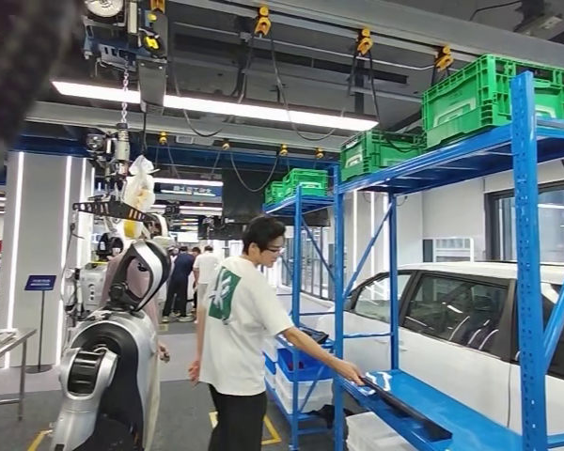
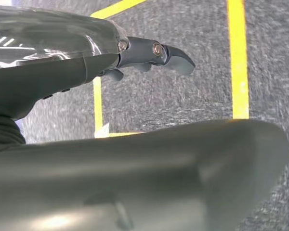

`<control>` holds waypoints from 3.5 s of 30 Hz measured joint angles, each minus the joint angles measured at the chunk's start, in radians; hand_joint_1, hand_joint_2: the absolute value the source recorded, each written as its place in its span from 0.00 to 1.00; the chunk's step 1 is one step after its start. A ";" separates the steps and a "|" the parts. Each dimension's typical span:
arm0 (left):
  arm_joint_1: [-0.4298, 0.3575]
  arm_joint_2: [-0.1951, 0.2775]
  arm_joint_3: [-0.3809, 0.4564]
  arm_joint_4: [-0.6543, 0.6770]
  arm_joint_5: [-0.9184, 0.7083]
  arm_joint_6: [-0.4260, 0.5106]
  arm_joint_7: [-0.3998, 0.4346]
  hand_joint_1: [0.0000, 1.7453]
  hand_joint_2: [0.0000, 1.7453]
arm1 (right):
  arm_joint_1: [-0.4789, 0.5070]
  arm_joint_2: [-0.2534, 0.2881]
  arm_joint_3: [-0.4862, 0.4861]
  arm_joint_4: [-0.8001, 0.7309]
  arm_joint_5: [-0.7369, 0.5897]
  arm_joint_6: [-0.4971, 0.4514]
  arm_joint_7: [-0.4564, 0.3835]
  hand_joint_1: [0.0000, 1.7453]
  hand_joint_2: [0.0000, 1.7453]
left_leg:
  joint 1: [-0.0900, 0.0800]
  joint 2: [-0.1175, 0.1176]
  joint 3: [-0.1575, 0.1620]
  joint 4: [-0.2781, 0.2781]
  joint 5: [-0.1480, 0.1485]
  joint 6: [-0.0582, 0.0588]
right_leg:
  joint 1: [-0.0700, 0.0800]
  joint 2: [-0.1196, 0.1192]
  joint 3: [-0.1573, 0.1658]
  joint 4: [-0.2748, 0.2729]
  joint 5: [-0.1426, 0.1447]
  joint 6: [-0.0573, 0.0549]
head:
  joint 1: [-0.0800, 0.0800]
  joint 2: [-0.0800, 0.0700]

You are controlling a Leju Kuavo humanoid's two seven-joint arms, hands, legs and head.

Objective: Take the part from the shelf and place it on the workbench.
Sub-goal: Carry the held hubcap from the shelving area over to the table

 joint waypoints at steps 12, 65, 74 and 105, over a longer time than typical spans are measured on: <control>0.002 -0.014 0.018 -0.001 -0.036 -0.021 -0.028 0.00 1.00 | 0.014 0.008 0.000 0.000 0.000 0.011 0.001 1.00 1.00 | 0.024 0.108 -0.078 0.176 -0.066 -0.057 | -0.011 -0.142 0.018 -0.039 0.002 0.001 | 0.000 0.000; 0.006 -0.076 0.116 -0.011 -0.149 -0.027 -0.004 0.00 1.00 | 0.022 0.006 0.002 -0.057 0.031 0.010 0.012 1.00 1.00 | 0.006 -0.017 -0.017 0.004 0.004 -0.015 | 0.009 -0.028 0.022 -0.040 0.005 -0.013 | 0.002 0.000; 0.000 -0.081 0.129 -0.012 -0.162 -0.028 -0.011 0.00 1.00 | 0.021 0.006 0.015 -0.060 0.027 0.011 0.014 1.00 1.00 | 0.030 0.127 -0.060 0.116 -0.030 -0.064 | -0.007 -0.154 0.039 -0.056 -0.002 0.013 | 0.003 0.000; -0.004 -0.110 0.181 -0.021 -0.207 -0.033 -0.042 0.00 1.00 | 0.030 -0.020 0.022 -0.082 -0.008 0.006 0.025 1.00 1.00 | 0.035 0.131 -0.050 0.088 -0.022 -0.075 | -0.003 -0.155 0.035 -0.046 -0.009 0.018 | 0.004 0.000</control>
